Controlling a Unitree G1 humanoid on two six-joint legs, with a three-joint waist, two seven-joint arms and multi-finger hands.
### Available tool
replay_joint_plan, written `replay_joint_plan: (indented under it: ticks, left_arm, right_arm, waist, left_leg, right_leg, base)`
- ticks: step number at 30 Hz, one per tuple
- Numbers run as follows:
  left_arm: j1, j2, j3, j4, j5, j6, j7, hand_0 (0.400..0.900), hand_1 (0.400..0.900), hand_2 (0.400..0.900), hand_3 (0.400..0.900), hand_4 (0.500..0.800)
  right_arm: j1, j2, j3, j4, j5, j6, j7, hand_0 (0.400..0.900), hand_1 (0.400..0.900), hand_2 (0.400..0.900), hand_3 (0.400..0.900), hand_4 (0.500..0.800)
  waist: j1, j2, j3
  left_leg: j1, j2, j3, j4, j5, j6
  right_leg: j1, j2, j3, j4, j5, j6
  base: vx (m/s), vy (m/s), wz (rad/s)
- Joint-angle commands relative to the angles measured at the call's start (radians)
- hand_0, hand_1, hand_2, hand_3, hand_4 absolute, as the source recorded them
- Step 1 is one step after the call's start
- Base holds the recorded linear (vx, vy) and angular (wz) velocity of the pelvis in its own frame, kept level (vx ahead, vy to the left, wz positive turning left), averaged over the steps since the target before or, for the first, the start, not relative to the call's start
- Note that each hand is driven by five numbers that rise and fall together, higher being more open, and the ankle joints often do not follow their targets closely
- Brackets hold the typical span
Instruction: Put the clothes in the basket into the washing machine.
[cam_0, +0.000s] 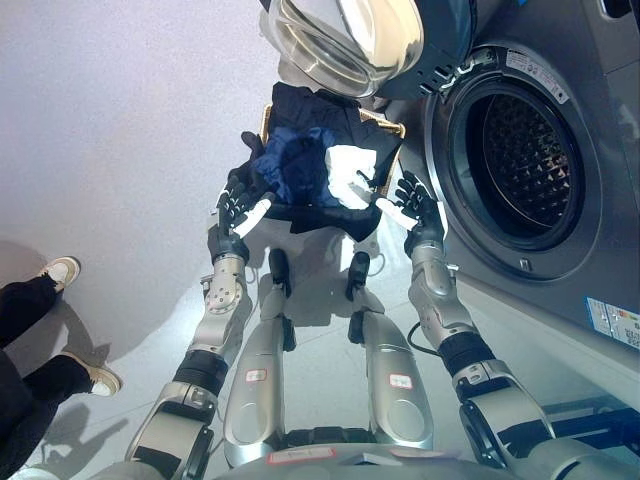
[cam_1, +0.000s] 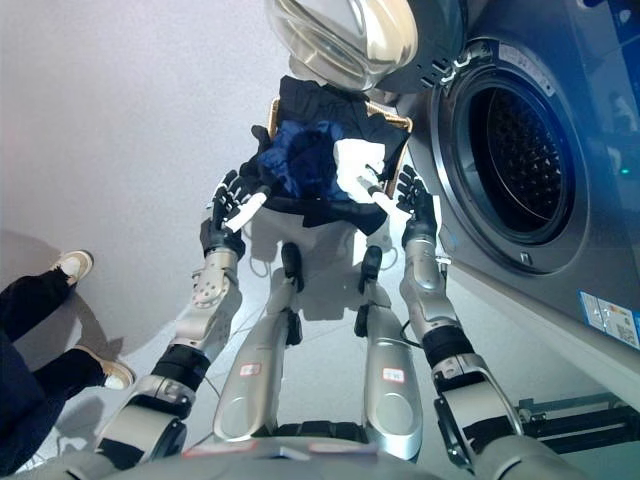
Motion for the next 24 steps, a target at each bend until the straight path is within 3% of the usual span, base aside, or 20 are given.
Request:
replay_joint_plan:
  ticks: [1, 24]
  left_arm:
    - [0.015, 0.033, -0.004, -0.099, 0.074, -0.099, -0.003, 0.9, 0.9, 0.9, 0.9, 0.8]
    - [0.003, 0.033, 0.0, -0.104, 0.065, -0.106, 0.004, 0.9, 0.9, 0.9, 0.9, 0.8]
  right_arm:
    - [0.031, -0.001, -0.018, -0.092, -0.032, -0.093, 0.002, 0.9, 0.9, 0.9, 0.9, 0.8]
    - [0.013, -0.017, -0.002, -0.095, -0.089, -0.086, -0.011, 0.9, 0.9, 0.9, 0.9, 0.8]
  waist:
    - [-0.006, -0.017, -0.08]
    - [-0.005, -0.025, -0.092]
  left_leg:
    - [-0.017, 0.023, -0.015, 0.05, -0.059, -0.085]
    - [-0.012, 0.022, -0.01, 0.017, -0.052, -0.08]
  right_leg:
    - [-0.019, -0.06, -0.006, -0.069, 0.095, 0.101]
    - [-0.023, -0.057, 0.003, -0.094, 0.107, 0.111]
  base:
    - [0.0, 0.0, 0.0]
    - [0.02, 0.002, 0.0]
